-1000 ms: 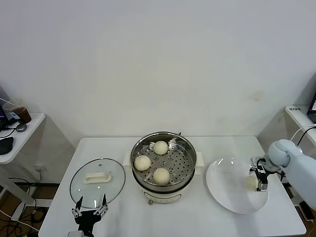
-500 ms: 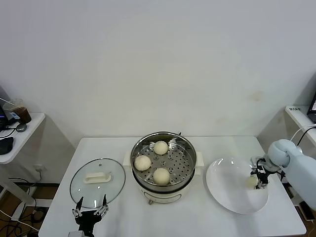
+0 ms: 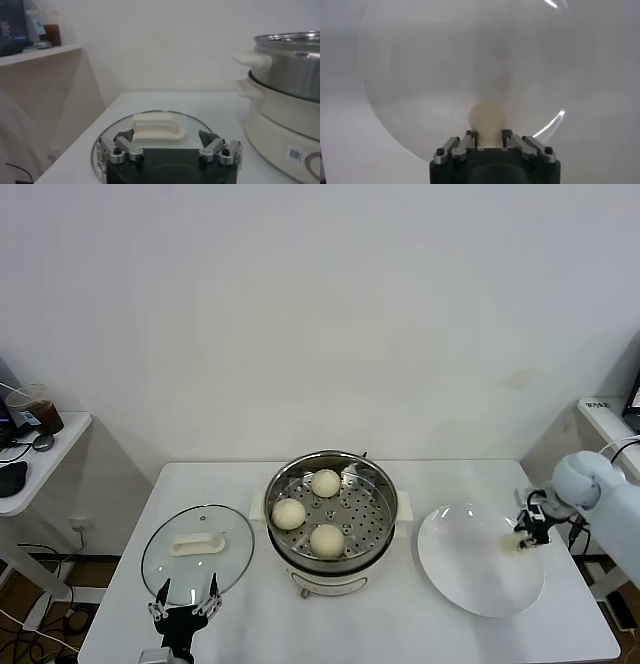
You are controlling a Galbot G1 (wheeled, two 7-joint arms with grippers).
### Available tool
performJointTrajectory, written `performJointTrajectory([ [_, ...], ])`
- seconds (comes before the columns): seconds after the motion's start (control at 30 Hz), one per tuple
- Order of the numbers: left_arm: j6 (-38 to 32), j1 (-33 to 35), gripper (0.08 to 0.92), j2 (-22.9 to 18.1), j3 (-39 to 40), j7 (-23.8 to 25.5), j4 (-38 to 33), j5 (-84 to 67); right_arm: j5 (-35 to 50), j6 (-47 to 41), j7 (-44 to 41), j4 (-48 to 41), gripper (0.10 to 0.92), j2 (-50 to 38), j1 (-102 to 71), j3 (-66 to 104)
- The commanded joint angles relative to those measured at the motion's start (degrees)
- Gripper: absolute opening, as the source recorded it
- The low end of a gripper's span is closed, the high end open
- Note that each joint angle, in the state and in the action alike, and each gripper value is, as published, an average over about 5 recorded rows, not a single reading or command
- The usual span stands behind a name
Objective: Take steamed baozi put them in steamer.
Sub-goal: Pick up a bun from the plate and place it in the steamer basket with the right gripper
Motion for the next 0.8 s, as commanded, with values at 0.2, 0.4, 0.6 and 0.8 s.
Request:
performJointTrajectory([
  [0.2,-0.18,-0.66,0.823,0.00,0.65,-0.22,-1.86,0.76,28.54,-13.37,-2.20,13.50,0.331,2.16,38.92,-29.69],
  [0.4,-0.19,-0.82,0.823,-0.04,1.08,-0.57,-2.92,1.23,36.12,-19.63,-0.61,15.16,0.331,10.86,50.40,-38.16],
  [0.6,-0.19,-1.14,0.823,-0.08,1.12,-0.81,-2.53,1.33,37.82,-24.49,2.16,17.14,0.331,17.07,50.40,-38.98],
  [0.8,-0.14,-1.45,0.823,-0.33,0.98,-0.77,-2.57,1.35,33.79,-25.29,3.38,15.18,0.331,20.72,44.97,-38.76],
])
